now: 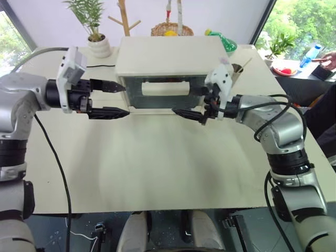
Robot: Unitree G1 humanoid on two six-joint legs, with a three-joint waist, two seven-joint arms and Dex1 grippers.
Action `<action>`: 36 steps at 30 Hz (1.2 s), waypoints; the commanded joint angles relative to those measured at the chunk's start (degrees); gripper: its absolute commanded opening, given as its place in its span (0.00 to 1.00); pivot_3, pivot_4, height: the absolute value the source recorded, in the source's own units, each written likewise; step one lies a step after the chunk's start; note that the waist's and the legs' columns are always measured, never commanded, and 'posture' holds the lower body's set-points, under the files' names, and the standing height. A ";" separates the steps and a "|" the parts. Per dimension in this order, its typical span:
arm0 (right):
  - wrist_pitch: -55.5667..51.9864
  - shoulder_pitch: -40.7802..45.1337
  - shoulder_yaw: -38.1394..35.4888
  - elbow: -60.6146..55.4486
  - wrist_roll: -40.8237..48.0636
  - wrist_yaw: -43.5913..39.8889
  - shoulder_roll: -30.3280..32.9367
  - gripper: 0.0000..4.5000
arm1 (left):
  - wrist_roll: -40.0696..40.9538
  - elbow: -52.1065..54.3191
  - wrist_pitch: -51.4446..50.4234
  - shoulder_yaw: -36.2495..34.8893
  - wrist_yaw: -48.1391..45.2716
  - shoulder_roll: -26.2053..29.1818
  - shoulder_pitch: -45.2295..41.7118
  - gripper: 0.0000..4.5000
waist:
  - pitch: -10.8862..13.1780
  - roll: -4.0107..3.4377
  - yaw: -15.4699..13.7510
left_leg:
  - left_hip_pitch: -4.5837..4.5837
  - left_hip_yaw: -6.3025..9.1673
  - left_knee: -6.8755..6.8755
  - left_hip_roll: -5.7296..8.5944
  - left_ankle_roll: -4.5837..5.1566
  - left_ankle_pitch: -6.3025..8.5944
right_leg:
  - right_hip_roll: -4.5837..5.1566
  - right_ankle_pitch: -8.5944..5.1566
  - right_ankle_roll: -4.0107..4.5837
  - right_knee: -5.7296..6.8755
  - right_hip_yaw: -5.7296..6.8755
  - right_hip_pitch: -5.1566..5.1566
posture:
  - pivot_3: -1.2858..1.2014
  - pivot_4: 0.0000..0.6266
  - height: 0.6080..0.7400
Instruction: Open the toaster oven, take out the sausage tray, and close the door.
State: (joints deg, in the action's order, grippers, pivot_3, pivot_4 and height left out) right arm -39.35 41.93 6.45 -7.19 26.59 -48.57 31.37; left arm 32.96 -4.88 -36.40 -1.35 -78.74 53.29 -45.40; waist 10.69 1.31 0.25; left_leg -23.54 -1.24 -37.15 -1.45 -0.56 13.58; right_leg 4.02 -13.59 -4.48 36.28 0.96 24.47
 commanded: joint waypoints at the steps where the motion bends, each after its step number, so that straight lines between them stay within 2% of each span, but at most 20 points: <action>1: -0.45 -0.91 -0.71 -6.93 3.08 -2.17 0.07 0.99 | -0.54 -1.26 1.30 -1.83 1.47 -0.80 -2.14 1.00 | 0.00 0.00 0.35 | 0.00 0.00 0.00 -0.02 0.01 0.00 | -0.02 0.00 0.00 0.00 0.00 0.00 | 0.52 0.24 1.00; 9: -2.20 -5.99 -0.27 -12.08 3.34 -0.86 -0.43 0.99 | 0.23 -4.76 -0.17 -1.75 2.75 -3.44 -6.37 1.00 | 0.01 0.01 0.62 | 0.03 -0.02 0.00 -0.33 0.11 0.06 | -0.43 0.01 0.03 0.06 -0.15 0.12 | 0.52 0.24 1.00; 12: -2.57 -7.50 -0.17 -13.38 3.19 0.25 -0.86 1.00 | -1.13 -6.93 0.95 -1.23 3.64 -4.78 -7.80 0.79 | 0.01 0.01 0.68 | 0.06 -0.03 0.00 -0.35 0.11 0.07 | -0.46 0.02 0.07 0.09 -0.15 0.12 | 0.52 0.24 1.00; 17: -3.51 -9.97 -0.19 -15.98 3.60 1.93 -1.43 1.00 | -4.03 -10.65 3.72 0.01 4.14 -6.93 -9.38 0.22 | 0.01 0.01 0.56 | 0.07 -0.05 -0.03 -0.35 0.11 0.06 | -0.46 0.03 0.09 0.12 -0.18 0.12 | 0.52 0.24 1.00; 18: -3.70 -10.36 -0.24 -16.43 3.71 2.18 -1.49 1.00 | -4.57 -11.30 4.30 0.19 4.27 -7.35 -9.63 0.08 | 0.01 0.01 0.53 | 0.07 -0.05 -0.02 -0.35 0.11 0.06 | -0.46 0.03 0.09 0.12 -0.18 0.12 | 0.52 0.24 1.00; 19: -3.90 -10.69 -0.31 -16.80 3.81 2.44 -1.55 1.00 | -5.41 -11.92 5.36 0.44 4.35 -7.80 -9.80 0.01 | 0.01 0.01 0.57 | 0.07 -0.05 -0.03 -0.35 0.11 0.06 | -0.46 0.03 0.09 0.12 -0.18 0.12 | 0.52 0.24 1.00; 25: -4.69 -11.73 -0.64 -18.05 4.15 3.31 -1.63 1.00 | -10.00 -14.86 10.30 2.25 4.65 -9.88 -10.13 0.01 | 0.01 0.02 0.55 | 0.07 -0.07 -0.03 -0.35 0.11 0.06 | -0.46 0.03 0.09 0.12 -0.19 0.12 | 0.52 0.24 1.00; 30: -5.13 -12.22 -0.87 -19.07 4.51 3.88 -1.38 1.00 | -13.31 -13.82 14.84 4.97 1.40 -9.15 -7.04 0.01 | 0.01 0.01 0.62 | 0.07 -0.09 -0.02 -0.35 0.12 0.07 | -0.46 0.03 0.09 0.11 -0.20 0.12 | 0.52 0.24 1.00; 36: -5.55 -13.04 -2.00 -20.81 4.84 4.64 0.00 1.00 | -14.61 -13.26 16.01 4.69 0.97 -9.39 -5.59 0.01 | 0.01 0.02 0.43 | 0.06 -0.09 -0.03 -0.35 0.12 0.07 | -0.44 0.03 0.09 0.10 -0.20 0.13 | 0.52 0.24 1.00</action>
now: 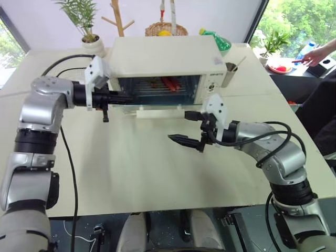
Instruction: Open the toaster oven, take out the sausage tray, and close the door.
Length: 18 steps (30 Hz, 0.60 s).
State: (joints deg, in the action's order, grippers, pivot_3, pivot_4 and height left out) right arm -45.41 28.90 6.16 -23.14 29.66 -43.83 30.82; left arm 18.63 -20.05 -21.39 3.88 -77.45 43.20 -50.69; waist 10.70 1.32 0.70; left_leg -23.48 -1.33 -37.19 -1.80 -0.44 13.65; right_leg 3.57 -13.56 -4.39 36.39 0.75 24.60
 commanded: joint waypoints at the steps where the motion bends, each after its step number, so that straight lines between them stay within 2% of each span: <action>1: 0.43 -0.23 -1.96 -5.27 1.69 0.14 0.91 1.00 | -0.31 2.20 0.95 -0.59 -0.37 0.70 -0.05 0.01 | 0.00 0.00 -0.04 | 0.00 0.00 0.00 0.00 0.00 0.00 | 0.00 0.00 0.00 0.00 0.00 0.00 | 0.52 0.24 1.00; 9: -2.36 -4.74 -5.27 -10.80 1.65 1.85 7.47 1.00 | 0.33 4.33 -0.55 -1.10 -0.08 0.30 1.44 0.01 | -0.01 0.01 -0.07 | -0.01 0.00 -0.03 0.00 0.00 0.00 | 0.01 0.00 0.00 0.00 0.00 -0.01 | 0.52 0.24 1.00; 18: -7.69 -14.24 -16.85 -20.88 10.54 -0.34 17.23 1.00 | 1.16 7.27 -2.23 -1.25 -0.28 -0.18 4.72 0.01 | -0.02 0.03 -0.10 | 0.01 0.01 -0.05 0.01 0.01 0.01 | 0.03 0.00 0.00 -0.03 0.00 -0.06 | 0.52 0.24 1.00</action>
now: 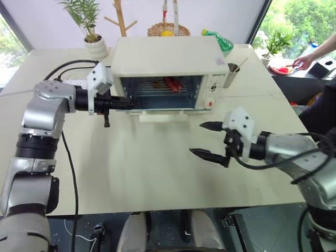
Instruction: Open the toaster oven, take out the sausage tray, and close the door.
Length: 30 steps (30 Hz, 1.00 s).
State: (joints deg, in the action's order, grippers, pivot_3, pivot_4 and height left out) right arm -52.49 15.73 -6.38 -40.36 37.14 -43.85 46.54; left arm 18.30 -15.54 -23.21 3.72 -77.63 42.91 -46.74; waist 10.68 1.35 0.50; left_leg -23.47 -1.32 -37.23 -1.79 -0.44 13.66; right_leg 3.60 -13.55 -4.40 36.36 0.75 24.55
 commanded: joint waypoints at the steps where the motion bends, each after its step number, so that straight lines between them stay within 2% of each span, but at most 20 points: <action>1: -0.98 -1.63 -5.28 -4.04 3.64 0.25 1.78 1.00 | 1.79 3.28 -0.86 -1.30 0.14 -0.04 1.43 0.01 | 0.00 0.00 0.18 | 0.02 0.00 0.00 -0.01 0.00 0.00 | 0.00 0.00 0.00 0.00 0.00 0.00 | 0.52 0.24 1.00; 8: -1.53 -2.42 -8.61 -3.72 4.70 4.18 2.47 1.00 | 3.02 9.11 -2.71 -0.73 1.81 -0.79 7.66 0.01 | -0.01 0.01 0.07 | 0.05 -0.03 -0.01 -0.02 0.00 0.00 | -0.01 0.01 0.03 0.01 -0.06 -0.02 | 0.52 0.24 1.00; 20: 0.19 1.36 -6.37 -1.51 2.56 8.23 2.10 1.00 | 0.51 10.68 0.03 0.97 6.60 -4.01 15.33 0.01 | -0.01 0.01 0.05 | 0.05 -0.04 -0.02 -0.01 0.00 0.00 | -0.01 0.01 0.04 0.00 -0.10 -0.02 | 0.52 0.24 1.00; 26: 2.58 6.10 -0.16 0.83 -2.70 10.33 1.69 1.00 | -0.59 8.64 1.34 1.30 9.03 -5.74 16.36 0.01 | -0.01 0.01 0.10 | 0.05 -0.04 -0.02 -0.01 0.00 0.00 | -0.01 0.02 0.06 0.00 -0.10 -0.02 | 0.52 0.24 1.00; 30: 1.14 12.05 5.68 5.30 -6.00 13.85 -2.17 1.00 | -1.39 7.56 2.73 1.34 10.47 -6.62 17.41 0.01 | -0.01 0.01 0.25 | 0.08 -0.05 -0.02 -0.02 0.00 0.00 | -0.03 0.04 0.08 0.00 -0.11 -0.02 | 0.52 0.24 1.00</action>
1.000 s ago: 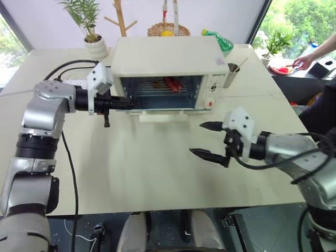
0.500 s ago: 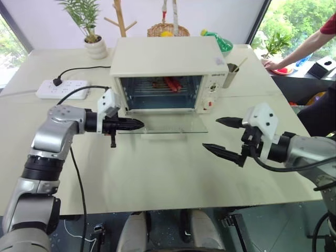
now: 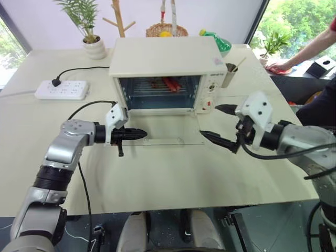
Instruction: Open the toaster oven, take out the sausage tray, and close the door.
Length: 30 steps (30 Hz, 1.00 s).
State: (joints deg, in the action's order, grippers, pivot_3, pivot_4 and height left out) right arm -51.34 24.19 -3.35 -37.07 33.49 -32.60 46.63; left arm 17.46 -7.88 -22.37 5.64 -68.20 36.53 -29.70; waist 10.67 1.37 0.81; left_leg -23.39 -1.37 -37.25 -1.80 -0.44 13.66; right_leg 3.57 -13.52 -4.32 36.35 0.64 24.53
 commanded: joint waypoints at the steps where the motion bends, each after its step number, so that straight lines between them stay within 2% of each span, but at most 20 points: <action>1: -0.10 4.73 3.83 3.04 -3.21 3.18 -3.22 1.00 | -0.73 -0.43 2.22 -0.57 1.41 -0.47 0.53 0.01 | 0.00 0.00 -0.11 | 0.00 0.00 0.00 0.00 0.00 0.00 | 0.00 0.01 0.01 0.00 0.00 0.00 | 0.52 0.24 1.00; 5: 3.08 9.83 10.03 7.48 -9.37 4.65 -6.49 1.00 | -1.46 -1.46 3.12 -0.57 3.10 -1.34 0.65 0.01 | 0.00 0.00 -0.20 | -0.02 0.00 0.00 0.00 0.00 0.00 | 0.00 0.01 0.01 0.00 0.00 0.01 | 0.52 0.24 1.00; 8: 9.33 12.47 16.17 10.48 -16.67 4.12 -7.36 1.00 | 0.74 0.73 0.48 -2.25 2.92 -0.40 0.29 0.01 | 0.00 0.00 -0.22 | -0.03 -0.01 0.00 0.01 0.00 0.00 | 0.02 0.01 0.01 0.00 0.00 0.01 | 0.52 0.24 1.00; 13: 18.59 14.73 23.46 15.48 -26.45 3.61 -9.86 1.00 | 9.19 6.84 -10.63 -8.83 3.09 3.05 -1.25 0.01 | 0.00 0.01 -0.02 | -0.05 0.00 0.02 0.00 0.00 0.00 | 0.00 0.02 0.00 0.00 0.00 0.05 | 0.52 0.24 1.00; 18: 34.27 20.28 31.91 28.25 -42.84 6.61 -12.34 1.00 | 23.56 14.83 -26.08 -19.16 3.49 8.25 -0.31 0.01 | 0.00 0.00 0.36 | -0.04 -0.02 0.01 -0.01 0.00 0.00 | 0.00 0.02 0.00 0.00 0.00 0.07 | 0.52 0.24 1.00; 24: 47.11 26.69 35.93 45.65 -53.72 10.25 -19.20 1.00 | 33.79 20.34 -36.85 -27.54 9.50 10.50 2.73 0.01 | -0.01 0.02 0.27 | -0.03 0.00 0.03 0.00 -0.01 0.00 | 0.00 0.02 0.00 0.01 -0.01 0.07 | 0.52 0.24 1.00; 30: 57.77 31.55 37.88 61.82 -60.22 14.23 -25.83 1.00 | 35.95 24.55 -37.23 -30.36 11.55 13.36 6.84 0.01 | -0.01 0.03 0.25 | -0.02 0.00 0.06 -0.01 -0.02 -0.01 | 0.01 0.02 0.02 0.01 -0.04 0.08 | 0.52 0.24 1.00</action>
State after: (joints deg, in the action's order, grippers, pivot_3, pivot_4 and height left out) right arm 3.43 53.53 34.95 22.95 -25.28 -20.05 21.73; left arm 52.02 14.64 -60.36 -22.69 -57.09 48.91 -22.66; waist 10.67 1.39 1.06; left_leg -23.41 -1.37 -37.18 -1.81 -0.47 13.64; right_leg 3.59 -13.50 -4.30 36.38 0.60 24.60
